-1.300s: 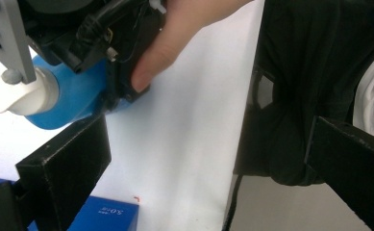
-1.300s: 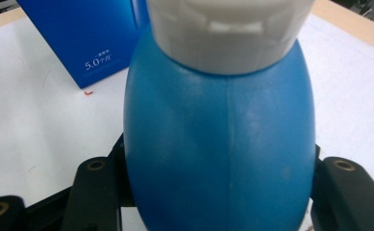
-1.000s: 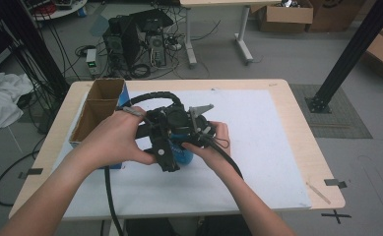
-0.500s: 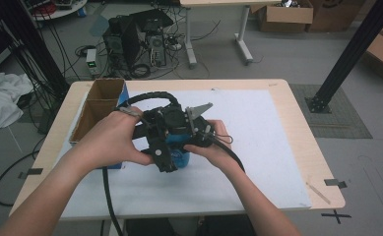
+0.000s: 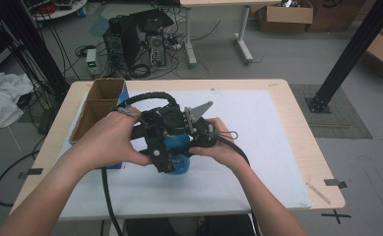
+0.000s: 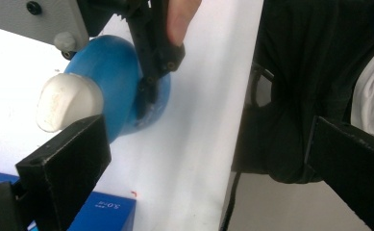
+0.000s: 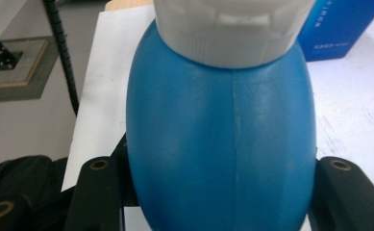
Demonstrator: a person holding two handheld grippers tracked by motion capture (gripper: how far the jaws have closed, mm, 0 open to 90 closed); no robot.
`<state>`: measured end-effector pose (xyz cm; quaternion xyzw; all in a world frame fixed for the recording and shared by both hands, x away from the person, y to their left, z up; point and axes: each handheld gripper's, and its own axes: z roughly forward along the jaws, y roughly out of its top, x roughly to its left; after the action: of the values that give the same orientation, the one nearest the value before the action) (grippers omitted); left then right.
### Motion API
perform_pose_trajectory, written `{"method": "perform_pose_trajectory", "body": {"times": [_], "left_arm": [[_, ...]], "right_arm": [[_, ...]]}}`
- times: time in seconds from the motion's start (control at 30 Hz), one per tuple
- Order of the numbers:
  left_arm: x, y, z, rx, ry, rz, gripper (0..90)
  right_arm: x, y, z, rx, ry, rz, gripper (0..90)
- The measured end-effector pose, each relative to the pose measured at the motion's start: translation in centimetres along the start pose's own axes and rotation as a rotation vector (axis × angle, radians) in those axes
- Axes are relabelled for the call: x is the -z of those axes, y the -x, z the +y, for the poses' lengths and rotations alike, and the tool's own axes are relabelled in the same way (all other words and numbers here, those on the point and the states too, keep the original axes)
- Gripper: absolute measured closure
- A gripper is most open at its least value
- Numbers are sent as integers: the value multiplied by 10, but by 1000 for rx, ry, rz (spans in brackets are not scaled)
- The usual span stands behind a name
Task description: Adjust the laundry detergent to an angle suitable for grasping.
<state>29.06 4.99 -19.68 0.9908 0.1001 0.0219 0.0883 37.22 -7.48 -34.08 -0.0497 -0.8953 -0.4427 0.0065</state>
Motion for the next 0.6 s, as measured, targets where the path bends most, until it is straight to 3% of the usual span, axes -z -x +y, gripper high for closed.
{"method": "perform_pose_trajectory", "body": {"times": [0.6], "left_arm": [[-2, -1, -1, 3, 1, 1, 27]], "right_arm": [[-3, 3, -1, 74, 6, 61, 436]]}}
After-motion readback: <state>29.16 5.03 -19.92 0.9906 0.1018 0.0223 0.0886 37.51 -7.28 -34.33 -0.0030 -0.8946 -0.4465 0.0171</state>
